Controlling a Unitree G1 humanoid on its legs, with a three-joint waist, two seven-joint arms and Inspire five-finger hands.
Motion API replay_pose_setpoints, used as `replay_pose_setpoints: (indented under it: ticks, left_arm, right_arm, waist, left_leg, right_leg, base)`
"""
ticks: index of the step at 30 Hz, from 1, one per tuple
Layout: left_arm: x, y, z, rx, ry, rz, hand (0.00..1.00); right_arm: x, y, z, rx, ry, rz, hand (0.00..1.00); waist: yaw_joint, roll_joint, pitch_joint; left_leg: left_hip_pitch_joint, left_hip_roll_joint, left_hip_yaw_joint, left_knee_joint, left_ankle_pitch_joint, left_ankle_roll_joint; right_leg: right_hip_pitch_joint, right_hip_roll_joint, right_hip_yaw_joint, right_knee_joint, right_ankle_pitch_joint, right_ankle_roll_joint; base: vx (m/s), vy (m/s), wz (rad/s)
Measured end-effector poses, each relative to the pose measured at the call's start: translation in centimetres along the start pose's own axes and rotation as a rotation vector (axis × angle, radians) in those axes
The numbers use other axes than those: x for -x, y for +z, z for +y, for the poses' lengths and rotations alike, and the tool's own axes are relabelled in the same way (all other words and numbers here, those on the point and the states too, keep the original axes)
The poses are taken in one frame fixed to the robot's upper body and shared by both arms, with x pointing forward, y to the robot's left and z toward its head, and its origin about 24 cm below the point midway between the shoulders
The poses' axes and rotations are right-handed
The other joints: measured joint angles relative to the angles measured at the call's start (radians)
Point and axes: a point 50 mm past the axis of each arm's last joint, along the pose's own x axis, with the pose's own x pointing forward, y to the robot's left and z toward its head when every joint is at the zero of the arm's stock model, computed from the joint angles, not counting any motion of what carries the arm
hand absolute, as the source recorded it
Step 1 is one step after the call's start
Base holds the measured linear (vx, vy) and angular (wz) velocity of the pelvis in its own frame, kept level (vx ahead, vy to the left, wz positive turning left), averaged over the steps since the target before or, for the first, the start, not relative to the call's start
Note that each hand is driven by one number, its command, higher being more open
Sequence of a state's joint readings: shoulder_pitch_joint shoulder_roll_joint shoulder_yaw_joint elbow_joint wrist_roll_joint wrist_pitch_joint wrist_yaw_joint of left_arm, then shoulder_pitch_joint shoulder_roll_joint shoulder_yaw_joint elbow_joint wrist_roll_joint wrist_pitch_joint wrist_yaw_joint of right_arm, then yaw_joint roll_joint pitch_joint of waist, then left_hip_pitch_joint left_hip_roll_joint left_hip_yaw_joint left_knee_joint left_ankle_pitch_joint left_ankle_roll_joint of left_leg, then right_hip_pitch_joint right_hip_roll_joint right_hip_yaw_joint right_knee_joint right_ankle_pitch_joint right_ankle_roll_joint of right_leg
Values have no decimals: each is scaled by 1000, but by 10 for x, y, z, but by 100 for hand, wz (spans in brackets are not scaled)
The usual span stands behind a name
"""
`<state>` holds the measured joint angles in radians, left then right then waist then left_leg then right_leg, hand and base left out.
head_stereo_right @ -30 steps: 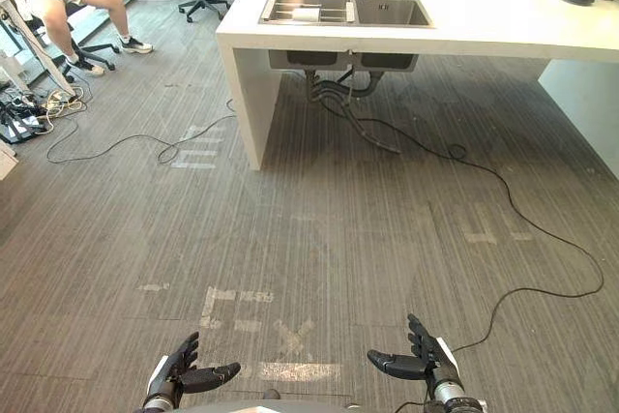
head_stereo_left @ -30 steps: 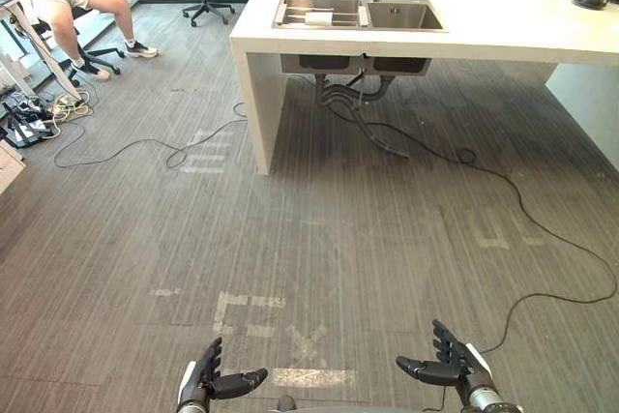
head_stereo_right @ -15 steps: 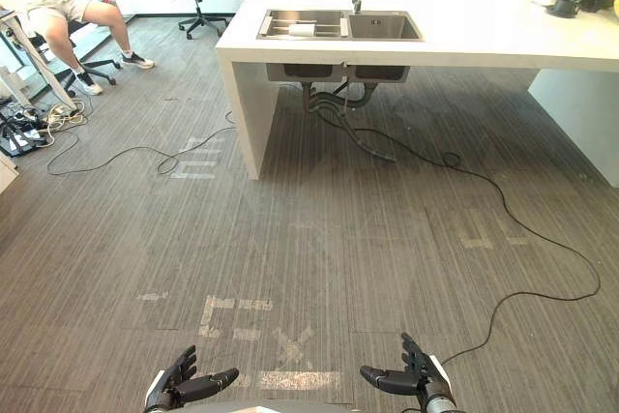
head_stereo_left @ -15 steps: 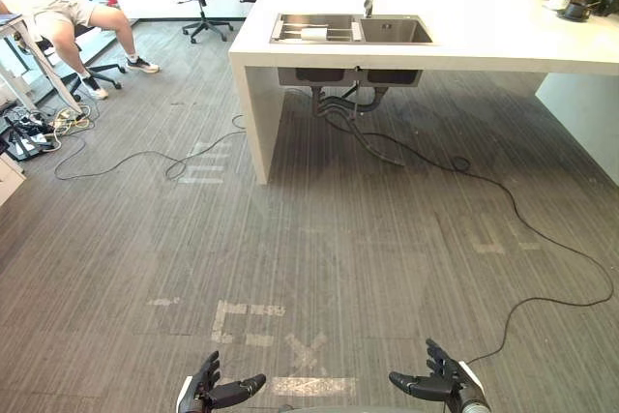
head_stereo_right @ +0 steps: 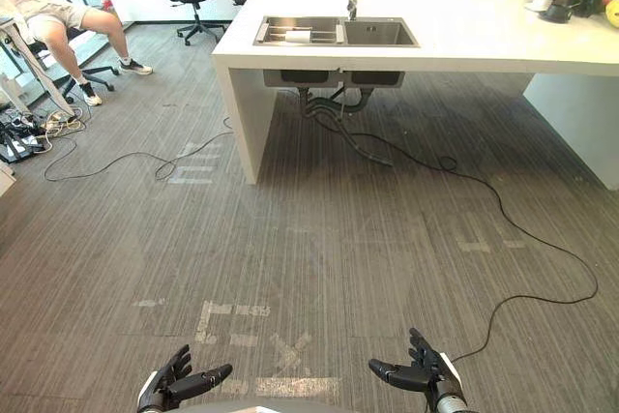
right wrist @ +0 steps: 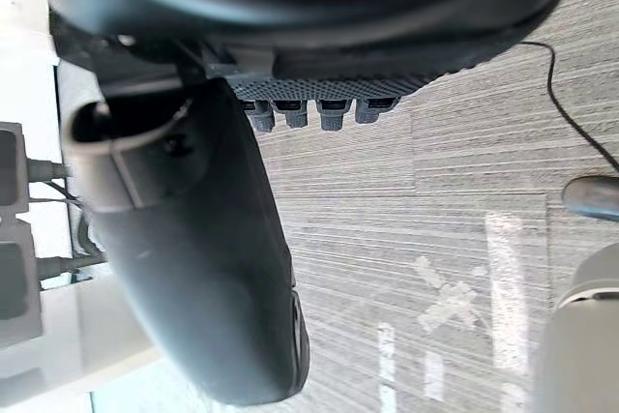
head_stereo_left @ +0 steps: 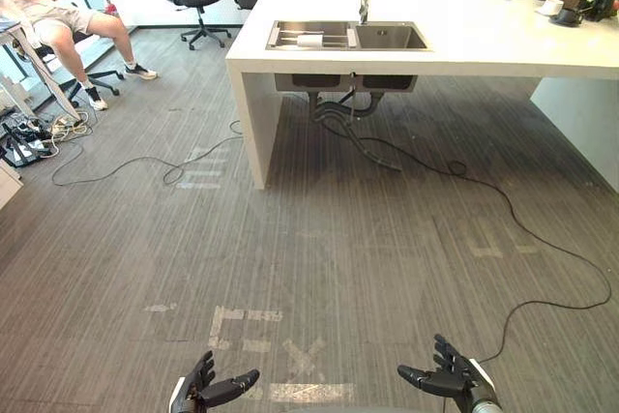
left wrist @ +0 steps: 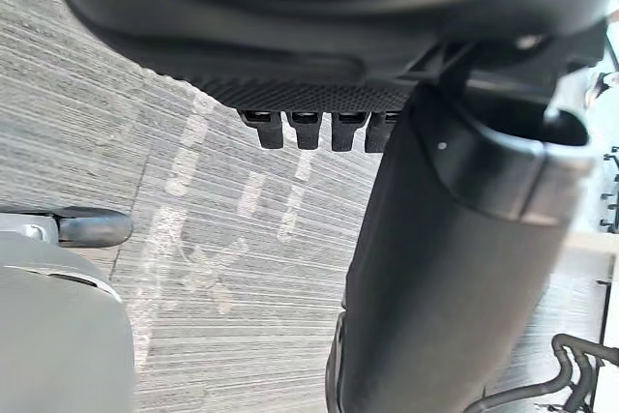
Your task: Walk over to the sink, pick up the cup, carry it to the dishwasher, place the cup inside the dishwasher, then close the dishwasher door
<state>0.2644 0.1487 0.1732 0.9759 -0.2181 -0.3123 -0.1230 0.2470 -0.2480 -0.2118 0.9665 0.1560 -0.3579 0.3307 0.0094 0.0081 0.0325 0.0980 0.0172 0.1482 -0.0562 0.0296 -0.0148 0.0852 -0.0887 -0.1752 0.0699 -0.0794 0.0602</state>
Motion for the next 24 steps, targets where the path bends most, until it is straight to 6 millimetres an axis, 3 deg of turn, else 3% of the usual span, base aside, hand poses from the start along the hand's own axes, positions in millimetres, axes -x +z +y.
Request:
replay_pose_setpoints:
  ticks: [7,11,13,15,17,18,19,21,24]
  left_arm:
    - [7,-9,3,58,16,3,100]
    - [9,-8,1,85,15,-20,100]
    - [7,-2,-5,109,-3,-56,100]
    - [3,9,-14,112,-33,-104,100]
    - [1,21,-17,94,-52,-148,100]
    - [0,26,-20,89,-61,-169,100]
    - [0,28,-20,93,-61,-178,100]
    - [-1,32,-19,100,-48,-189,100]
    - [-3,39,-16,92,-43,-214,100]
  right_arm:
    - [8,-3,-11,-36,-49,-20,100]
    - [10,-2,-16,-52,-74,-38,100]
    - [10,1,-18,-62,-90,-62,100]
    - [8,9,-16,-62,-85,-100,100]
    - [5,12,-10,-70,-72,-124,100]
    - [4,14,-6,-73,-62,-134,100]
    - [3,13,-4,-76,-51,-133,100]
    - [3,13,-1,-79,-27,-134,100]
    - [3,13,1,-93,2,-143,100]
  waist:
    - [3,1,-1]
    - [4,-6,5]
    - [7,-7,7]
    - [23,-5,11]
    - [30,-22,28]
    - [30,-18,46]
    - [31,-16,49]
    - [28,-15,54]
    - [23,-8,71]
  left_leg:
    - [-12,12,24,74,-57,-8]
    - [-32,14,33,181,-125,2]
    - [-61,7,31,271,-188,10]
    - [-77,-8,37,330,-245,33]
    - [-68,-29,34,349,-256,44]
    - [-47,-36,27,357,-276,65]
    - [-30,-34,21,363,-292,70]
    - [-24,-24,6,379,-318,70]
    - [-1,12,-29,396,-356,39]
  right_leg:
    - [-9,2,23,43,-33,-1]
    - [-19,-11,37,112,-79,7]
    - [-44,-35,35,202,-131,24]
    - [-145,-89,3,452,-165,44]
    - [-233,-148,-27,656,-144,24]
    - [-290,-177,-23,786,-100,21]
    - [-322,-187,-25,835,-107,26]
    - [-368,-193,-59,818,-128,27]
    - [-395,-163,-112,631,-125,27]
  base:
    - [-10,-18,-11]
    - [48,6,-7]
    - [64,53,3]
    - [46,95,-4]
    - [45,109,9]
    - [93,86,14]
    - [149,81,12]
    - [151,28,21]
    - [267,-93,33]
